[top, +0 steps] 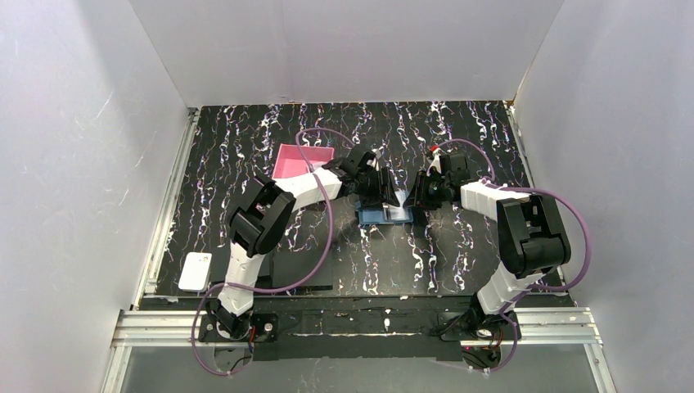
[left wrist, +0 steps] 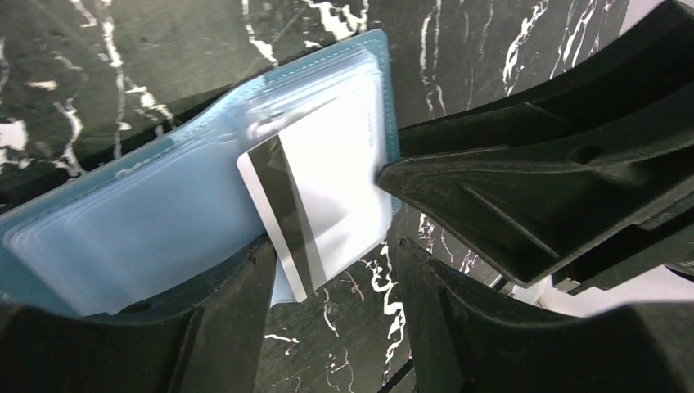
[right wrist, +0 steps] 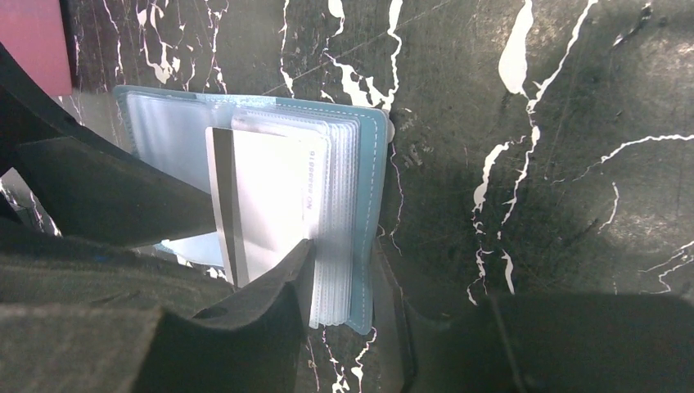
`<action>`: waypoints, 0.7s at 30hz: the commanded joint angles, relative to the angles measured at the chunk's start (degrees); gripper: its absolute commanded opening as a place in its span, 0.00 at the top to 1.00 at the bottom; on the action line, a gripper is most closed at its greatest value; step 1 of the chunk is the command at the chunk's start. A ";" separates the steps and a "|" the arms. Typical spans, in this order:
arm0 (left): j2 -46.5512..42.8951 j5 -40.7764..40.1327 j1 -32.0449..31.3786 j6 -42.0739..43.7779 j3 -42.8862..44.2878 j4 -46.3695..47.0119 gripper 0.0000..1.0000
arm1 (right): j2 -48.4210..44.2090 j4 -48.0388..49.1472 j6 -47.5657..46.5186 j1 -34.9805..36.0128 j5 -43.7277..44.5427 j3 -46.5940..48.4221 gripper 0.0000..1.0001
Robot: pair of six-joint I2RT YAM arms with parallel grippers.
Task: Put the credit cards into the card holder
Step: Insert the credit card into the card holder.
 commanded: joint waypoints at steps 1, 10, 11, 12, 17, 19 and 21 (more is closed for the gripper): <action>1.48 -0.27 -2.03 2.61 3.07 -1.46 0.45 | -0.62 -0.60 0.34 0.37 -2.96 -0.20 0.61; 3.84 0.79 -2.18 5.49 7.61 -5.20 0.42 | -1.99 0.49 1.86 -2.21 -5.22 -0.98 0.51; 4.27 0.99 -2.15 5.66 8.14 -5.76 0.42 | -2.10 0.56 2.00 -2.51 -5.69 -0.95 0.50; 4.50 0.94 -2.13 5.91 8.81 -6.34 0.42 | -2.14 0.57 2.21 -2.81 -6.19 -0.99 0.50; 2.77 0.80 -1.83 6.07 7.82 -6.77 0.39 | -2.64 2.44 4.82 -5.02 -8.90 -1.44 0.46; 1.41 1.01 -1.43 5.77 6.32 -6.30 0.37 | -2.77 2.52 5.59 -5.92 -9.70 -1.42 0.43; 0.17 1.03 -0.95 5.33 5.19 -5.62 0.35 | -2.98 2.52 5.53 -6.44 -9.64 -1.10 0.41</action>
